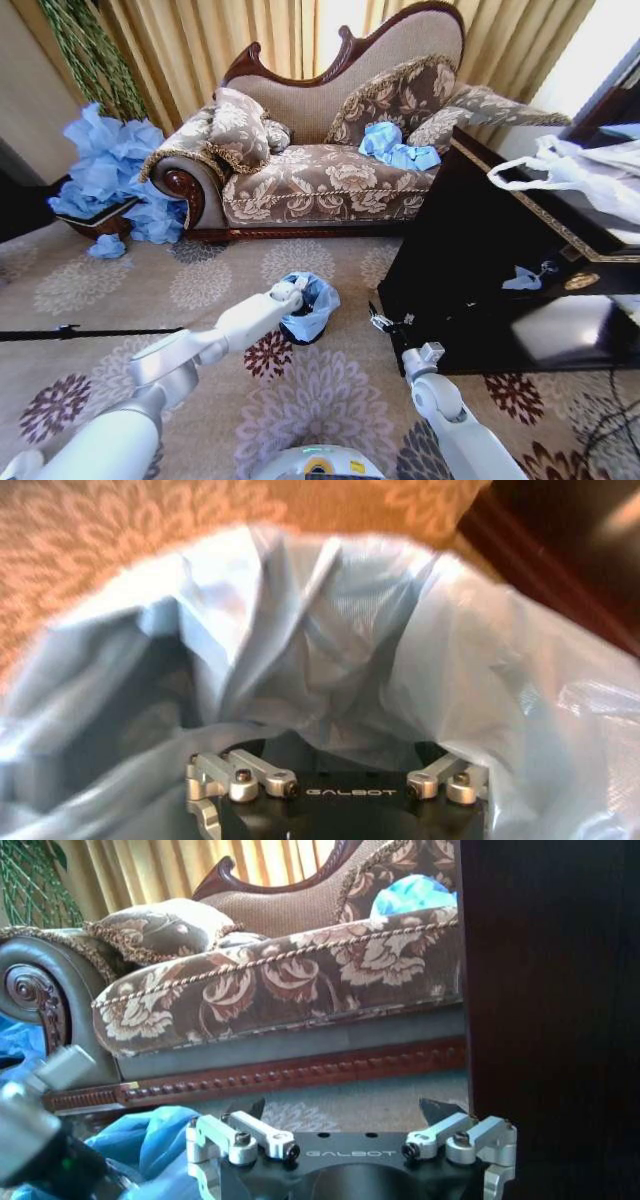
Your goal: Place a garbage bag over the trash bin.
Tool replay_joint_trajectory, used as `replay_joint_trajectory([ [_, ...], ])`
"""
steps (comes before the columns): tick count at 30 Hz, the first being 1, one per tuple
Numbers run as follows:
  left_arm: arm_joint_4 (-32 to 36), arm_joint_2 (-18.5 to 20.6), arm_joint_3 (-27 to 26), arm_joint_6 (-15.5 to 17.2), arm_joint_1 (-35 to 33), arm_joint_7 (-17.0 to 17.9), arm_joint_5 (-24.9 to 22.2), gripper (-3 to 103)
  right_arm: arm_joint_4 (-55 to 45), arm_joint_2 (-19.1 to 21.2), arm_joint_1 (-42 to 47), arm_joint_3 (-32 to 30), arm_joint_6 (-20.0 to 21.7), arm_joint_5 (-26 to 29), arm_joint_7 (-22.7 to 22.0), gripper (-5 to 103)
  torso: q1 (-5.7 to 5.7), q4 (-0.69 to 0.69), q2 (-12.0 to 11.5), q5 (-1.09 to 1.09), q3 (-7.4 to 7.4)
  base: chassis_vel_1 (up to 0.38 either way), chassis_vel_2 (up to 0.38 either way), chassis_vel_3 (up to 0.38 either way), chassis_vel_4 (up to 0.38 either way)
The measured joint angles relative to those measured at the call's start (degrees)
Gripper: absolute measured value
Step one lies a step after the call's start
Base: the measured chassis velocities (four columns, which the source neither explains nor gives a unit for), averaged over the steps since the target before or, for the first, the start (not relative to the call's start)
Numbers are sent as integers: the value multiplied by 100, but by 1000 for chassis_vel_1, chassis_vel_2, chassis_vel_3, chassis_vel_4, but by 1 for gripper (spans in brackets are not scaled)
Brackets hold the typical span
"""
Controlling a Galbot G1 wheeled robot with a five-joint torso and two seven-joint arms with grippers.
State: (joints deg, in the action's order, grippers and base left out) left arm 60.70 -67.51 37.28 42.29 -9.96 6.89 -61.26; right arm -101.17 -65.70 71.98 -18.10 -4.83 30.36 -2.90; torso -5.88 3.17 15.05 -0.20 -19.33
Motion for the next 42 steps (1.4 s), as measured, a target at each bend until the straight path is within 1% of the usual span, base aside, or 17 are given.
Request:
replay_joint_trajectory([
  [5,234,183,-74,1,34,59,-109,101,2,-16,-38,33,17,6,-5,100,0,-3,0,0,0,0,0,0,0],
  [7,-13,96,-60,-50,34,-79,172,100,-3,-21,-33,62,22,0,-15,100,0,1,0,0,0,0,0,0,0],
  [10,-407,-64,17,-281,3,-273,511,92,-11,-25,-20,71,26,-9,-21,100,0,-2,0,1,0,0,0,0,0],
  [13,-1128,-383,181,-889,-109,-647,1141,77,-28,-29,49,56,17,-23,-41,100,0,-1,0,1,0,0,0,0,0],
  [15,-1294,-486,208,-1045,-169,-704,1254,77,-37,-23,79,43,12,-23,-49,100,0,0,0,0,0,0,0,0,0],
  [16,-1495,-618,230,-1269,-270,-752,1371,66,-42,-13,127,16,2,-23,-57,100,0,2,0,0,0,0,0,0,0],
  [17,-1495,-618,230,-1269,-270,-752,1371,66,-42,-13,127,16,2,-23,-57,100,0,2,0,0,0,0,0,0,0],
  [19,-1641,-740,226,-1518,-372,-780,1429,55,-46,3,167,-18,-11,-21,-74,100,0,-3,0,2,1,0,0,0,0],
  [21,-1725,-795,209,-1612,-391,-768,1476,55,-53,7,179,-30,-15,-19,-82,100,3,-4,2,10,5,0,0,0,0],
  [23,-1889,-910,123,-1675,-400,-677,1542,44,-63,12,192,-44,-16,-13,-105,100,5,-6,7,8,7,0,0,0,0],
  [25,-1921,-932,56,-1664,-395,-637,1515,39,-68,13,193,-46,-16,-11,-107,100,6,-6,7,5,6,0,0,0,0],
  [28,-1745,-886,-255,-1179,-313,-410,979,23,-71,20,191,-42,-16,0,-118,100,-5,3,-3,-7,-7,0,0,0,0],
  [29,-1745,-886,-255,-1179,-313,-410,979,23,-71,20,191,-42,-16,0,-118,100,-5,3,-3,-7,-7,0,0,0,0],
  [30,-1679,-897,-376,-981,-261,-280,757,23,-71,21,186,-35,-16,4,-120,100,-5,3,-3,-4,-6,0,0,0,0],
  [31,-1661,-969,-610,-696,-144,-21,470,12,-72,23,180,-17,-14,7,-126,100,-2,3,-3,0,-2,0,0,0,0],
  [33,-1751,-1109,-831,-443,-18,241,304,6,-88,36,186,4,-1,12,-140,100,-1,3,-3,-1,-2,0,0,0,0],
  [42,-2483,-1508,-573,-301,197,405,726,0,-19,93,147,23,23,116,-149,100,-1,-3,-3,-1,-1,0,0,0,0],
])
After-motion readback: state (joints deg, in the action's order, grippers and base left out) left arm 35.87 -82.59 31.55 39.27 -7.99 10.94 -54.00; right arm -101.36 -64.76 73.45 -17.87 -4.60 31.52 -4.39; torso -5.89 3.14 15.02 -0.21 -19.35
